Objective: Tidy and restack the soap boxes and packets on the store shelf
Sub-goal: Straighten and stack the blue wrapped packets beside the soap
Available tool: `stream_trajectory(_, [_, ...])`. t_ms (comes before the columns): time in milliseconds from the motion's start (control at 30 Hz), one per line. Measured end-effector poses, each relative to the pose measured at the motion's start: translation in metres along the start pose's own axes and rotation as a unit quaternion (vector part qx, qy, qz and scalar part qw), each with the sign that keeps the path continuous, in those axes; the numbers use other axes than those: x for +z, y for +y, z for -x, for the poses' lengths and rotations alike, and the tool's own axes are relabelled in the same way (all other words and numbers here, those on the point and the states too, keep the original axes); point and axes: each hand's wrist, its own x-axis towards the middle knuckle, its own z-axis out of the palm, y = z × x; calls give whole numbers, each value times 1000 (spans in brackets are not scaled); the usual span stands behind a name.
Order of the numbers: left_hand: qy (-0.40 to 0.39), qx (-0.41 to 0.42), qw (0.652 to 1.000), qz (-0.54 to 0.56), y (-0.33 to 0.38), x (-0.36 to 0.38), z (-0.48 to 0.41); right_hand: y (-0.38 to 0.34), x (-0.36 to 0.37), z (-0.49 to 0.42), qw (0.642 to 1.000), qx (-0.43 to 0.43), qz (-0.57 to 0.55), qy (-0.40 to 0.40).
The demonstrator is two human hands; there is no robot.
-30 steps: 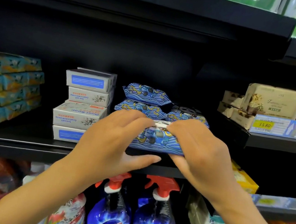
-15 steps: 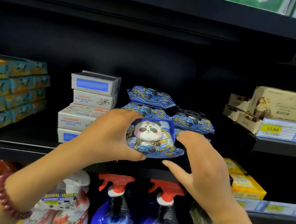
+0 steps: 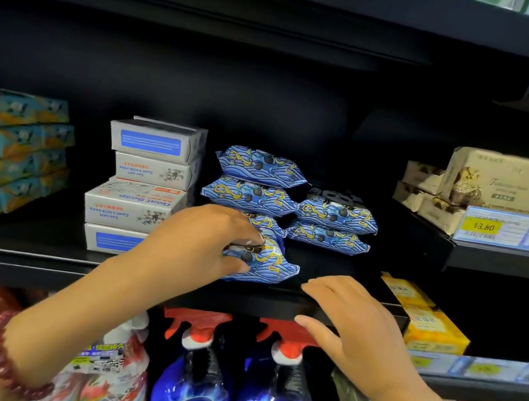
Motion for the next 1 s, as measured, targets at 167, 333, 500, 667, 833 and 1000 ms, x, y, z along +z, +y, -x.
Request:
stream_trajectory(167, [3, -12, 1000, 2, -8, 4, 0, 1, 1, -1, 1000, 4, -12, -12])
stream_trajectory(333, [72, 6, 997, -32, 0, 9, 12, 7, -6, -9, 997, 34, -71, -11])
stream_trajectory(500, [267, 104, 958, 23, 29, 32, 25, 36, -11, -54, 983, 140, -85, 80])
stream_trajectory(667, [200, 132, 971, 24, 51, 67, 22, 59, 6, -99, 985, 169, 21, -20])
stream_trajectory(833, [171, 145, 974, 33, 46, 83, 18, 67, 25, -105, 975, 178, 130, -38])
stream_trajectory(1000, [177, 132, 973, 65, 44, 84, 17, 68, 25, -103, 972, 191, 135, 2])
